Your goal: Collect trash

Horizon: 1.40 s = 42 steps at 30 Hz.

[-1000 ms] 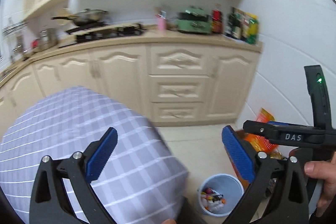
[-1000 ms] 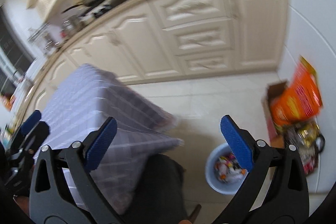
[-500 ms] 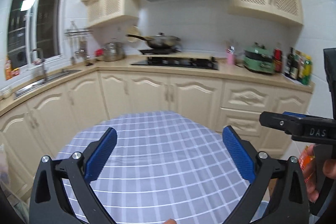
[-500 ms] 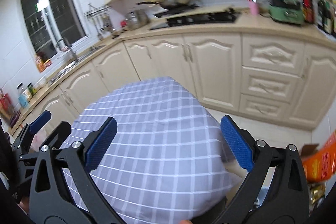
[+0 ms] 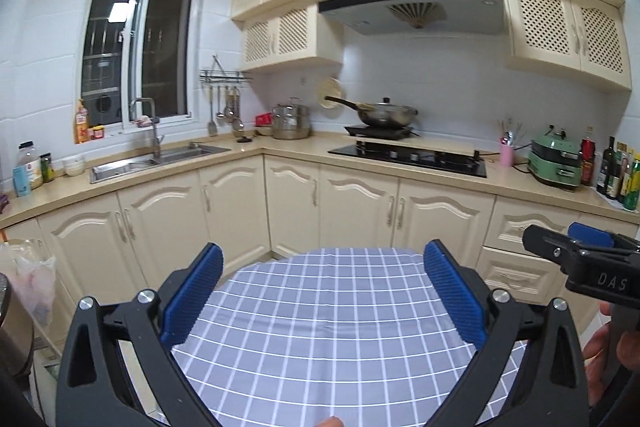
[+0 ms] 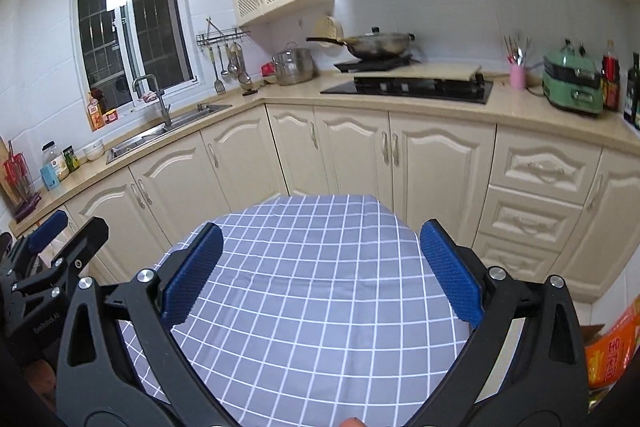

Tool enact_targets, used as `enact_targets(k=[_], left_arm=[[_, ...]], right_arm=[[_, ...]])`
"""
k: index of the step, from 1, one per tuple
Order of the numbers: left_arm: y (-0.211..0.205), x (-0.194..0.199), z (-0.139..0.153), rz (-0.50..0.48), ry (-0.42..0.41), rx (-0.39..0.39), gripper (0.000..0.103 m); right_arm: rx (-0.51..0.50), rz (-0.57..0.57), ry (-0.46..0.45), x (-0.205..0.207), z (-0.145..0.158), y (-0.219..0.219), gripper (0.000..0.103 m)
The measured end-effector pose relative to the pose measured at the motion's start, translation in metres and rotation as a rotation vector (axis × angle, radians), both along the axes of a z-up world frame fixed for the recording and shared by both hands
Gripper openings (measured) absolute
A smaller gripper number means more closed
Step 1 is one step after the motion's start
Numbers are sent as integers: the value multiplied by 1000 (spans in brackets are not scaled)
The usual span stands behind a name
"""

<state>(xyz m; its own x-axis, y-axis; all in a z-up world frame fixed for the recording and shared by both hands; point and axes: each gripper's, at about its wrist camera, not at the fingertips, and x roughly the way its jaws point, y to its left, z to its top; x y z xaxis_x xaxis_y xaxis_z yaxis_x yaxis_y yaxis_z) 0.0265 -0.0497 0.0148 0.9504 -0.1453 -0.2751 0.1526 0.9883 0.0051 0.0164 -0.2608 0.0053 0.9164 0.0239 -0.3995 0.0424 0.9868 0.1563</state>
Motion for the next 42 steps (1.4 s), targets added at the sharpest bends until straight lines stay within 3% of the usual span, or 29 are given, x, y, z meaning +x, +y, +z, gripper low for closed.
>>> enact_targets(k=[10, 24, 42], left_arm=[[28, -11, 5, 57, -31, -20, 98], [64, -7, 6, 105, -30, -49, 98], [69, -8, 4, 113, -40, -44, 98]], right_arm=[[-56, 20, -73, -1, 13, 38, 97], [-83, 75, -92, 8, 20, 72, 97], [-79, 84, -93, 11, 21, 73, 97]])
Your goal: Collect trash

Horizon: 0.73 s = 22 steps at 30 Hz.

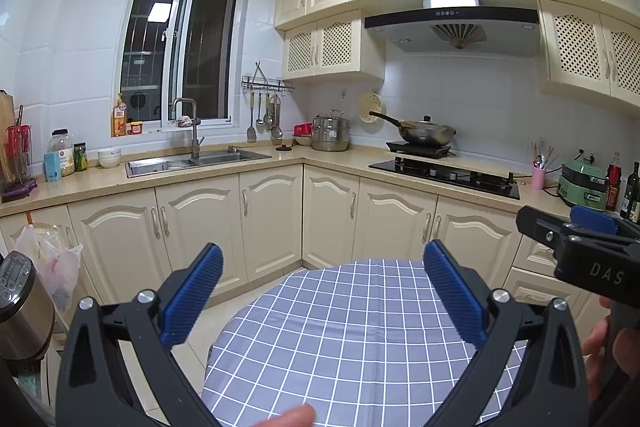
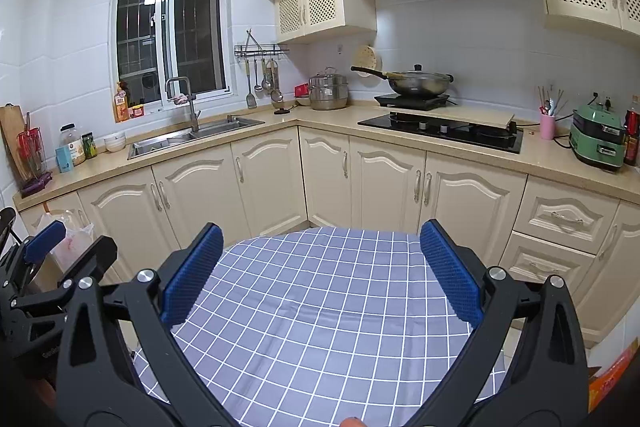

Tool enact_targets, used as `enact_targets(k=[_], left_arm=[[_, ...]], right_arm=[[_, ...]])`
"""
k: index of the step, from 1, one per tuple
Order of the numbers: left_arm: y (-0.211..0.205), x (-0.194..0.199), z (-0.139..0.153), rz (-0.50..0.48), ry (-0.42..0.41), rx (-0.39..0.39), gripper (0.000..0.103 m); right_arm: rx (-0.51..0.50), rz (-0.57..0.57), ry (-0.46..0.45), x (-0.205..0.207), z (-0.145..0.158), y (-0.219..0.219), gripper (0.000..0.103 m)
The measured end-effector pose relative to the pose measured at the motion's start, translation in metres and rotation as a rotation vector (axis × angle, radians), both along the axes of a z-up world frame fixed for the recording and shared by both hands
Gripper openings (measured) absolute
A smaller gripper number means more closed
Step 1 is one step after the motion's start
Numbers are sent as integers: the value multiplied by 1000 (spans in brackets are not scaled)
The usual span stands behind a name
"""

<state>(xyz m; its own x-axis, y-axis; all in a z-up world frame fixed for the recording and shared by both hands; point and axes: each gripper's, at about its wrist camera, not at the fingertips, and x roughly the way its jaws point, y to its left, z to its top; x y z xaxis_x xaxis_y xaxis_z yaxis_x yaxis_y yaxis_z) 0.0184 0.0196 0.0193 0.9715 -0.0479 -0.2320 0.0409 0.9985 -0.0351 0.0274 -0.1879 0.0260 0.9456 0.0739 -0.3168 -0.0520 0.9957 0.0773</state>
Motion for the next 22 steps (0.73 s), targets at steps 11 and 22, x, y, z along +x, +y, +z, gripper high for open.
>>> enact_targets(k=[11, 22], left_arm=[[-4, -6, 6, 13, -50, 13, 98], [-11, 0, 5, 46, -27, 29, 98]], right_arm=[[17, -5, 11, 4, -3, -9, 97], [21, -5, 14, 4, -6, -11, 97]])
